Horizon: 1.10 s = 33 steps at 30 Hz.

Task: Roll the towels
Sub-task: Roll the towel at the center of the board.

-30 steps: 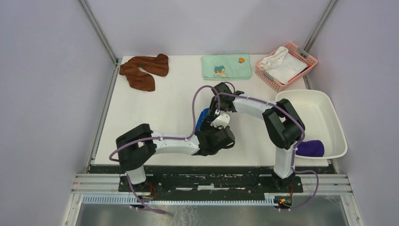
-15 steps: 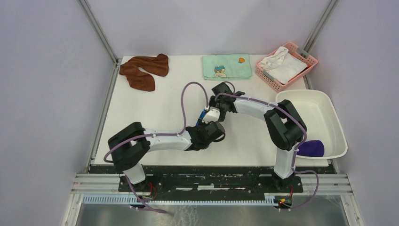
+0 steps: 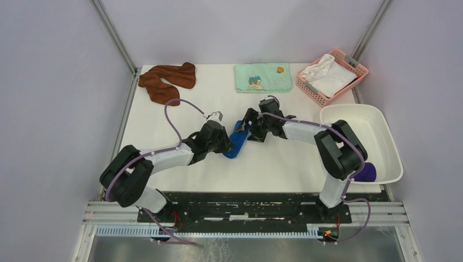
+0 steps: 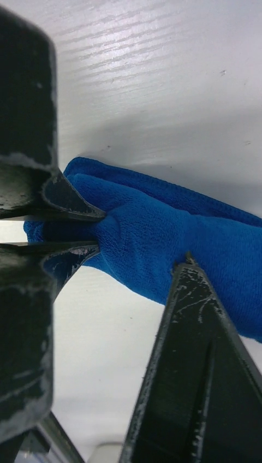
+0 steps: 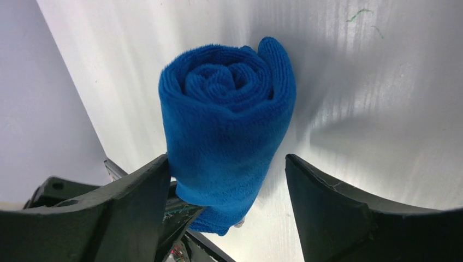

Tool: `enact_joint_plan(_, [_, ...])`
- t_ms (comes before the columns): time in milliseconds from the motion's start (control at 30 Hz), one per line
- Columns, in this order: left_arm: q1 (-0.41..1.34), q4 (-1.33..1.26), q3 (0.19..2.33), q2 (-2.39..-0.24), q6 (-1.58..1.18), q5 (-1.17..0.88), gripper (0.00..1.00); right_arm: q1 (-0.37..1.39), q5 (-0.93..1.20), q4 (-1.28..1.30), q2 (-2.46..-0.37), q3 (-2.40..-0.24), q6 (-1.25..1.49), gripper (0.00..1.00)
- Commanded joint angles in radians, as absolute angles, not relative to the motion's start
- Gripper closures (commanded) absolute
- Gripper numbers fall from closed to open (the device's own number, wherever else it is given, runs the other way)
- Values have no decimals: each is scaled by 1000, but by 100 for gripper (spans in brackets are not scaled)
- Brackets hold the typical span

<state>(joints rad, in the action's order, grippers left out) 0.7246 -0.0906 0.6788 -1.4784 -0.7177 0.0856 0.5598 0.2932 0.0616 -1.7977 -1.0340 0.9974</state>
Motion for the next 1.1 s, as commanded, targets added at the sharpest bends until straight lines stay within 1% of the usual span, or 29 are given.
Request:
enact_joint_plan(0, [682, -112, 653, -1517, -810, -61, 87, 563, 354, -101, -1770, -980, 1038, 15])
enact_joint_plan(167, [655, -128, 651, -1550, -848, -114, 87, 564, 365, -169, -1815, -950, 1065, 15])
enact_joint_plan(400, [630, -141, 635, -1588, -885, -160, 86, 573, 386, -242, -1891, -945, 1082, 21])
enact_joint_plan(600, [618, -144, 634, -1617, -896, -193, 85, 573, 363, -295, -1939, -906, 1079, 23])
enact_joint_plan(733, [617, -162, 630, -1651, -914, -233, 84, 572, 367, -305, -1984, -914, 1080, 26])
enact_joint_plan(800, [617, -172, 623, -1660, -923, -248, 82, 575, 355, -261, -1999, -935, 1055, 28])
enact_joint_plan(900, [617, -178, 616, -1667, -931, -254, 78, 585, 316, -118, -2009, -989, 974, 32])
enact_joint_plan(1067, [617, -182, 604, -1652, -939, -247, 68, 616, 203, 155, -2025, -1098, 854, 39])
